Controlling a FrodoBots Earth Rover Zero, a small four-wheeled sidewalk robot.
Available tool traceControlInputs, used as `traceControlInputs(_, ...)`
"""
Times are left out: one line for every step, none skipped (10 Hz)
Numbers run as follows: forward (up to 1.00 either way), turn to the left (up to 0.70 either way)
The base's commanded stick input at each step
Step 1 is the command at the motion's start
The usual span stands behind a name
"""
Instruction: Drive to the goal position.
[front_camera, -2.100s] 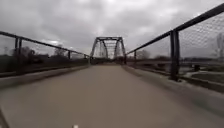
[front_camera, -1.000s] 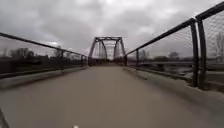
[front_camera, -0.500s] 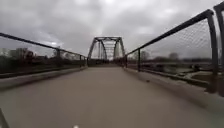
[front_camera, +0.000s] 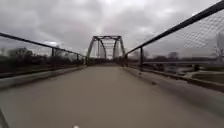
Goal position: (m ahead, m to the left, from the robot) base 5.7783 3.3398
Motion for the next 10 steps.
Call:
traceControlInputs(1.0,0.0)
traceControlInputs(1.0,0.0)
traceControlInputs(1.0,0.0)
traceControlInputs(1.0,0.0)
traceControlInputs(1.0,0.0)
traceControlInputs(1.0,0.0)
traceControlInputs(1.0,0.0)
traceControlInputs(1.0,0.0)
traceControlInputs(1.0,0.0)
traceControlInputs(1.0,0.0)
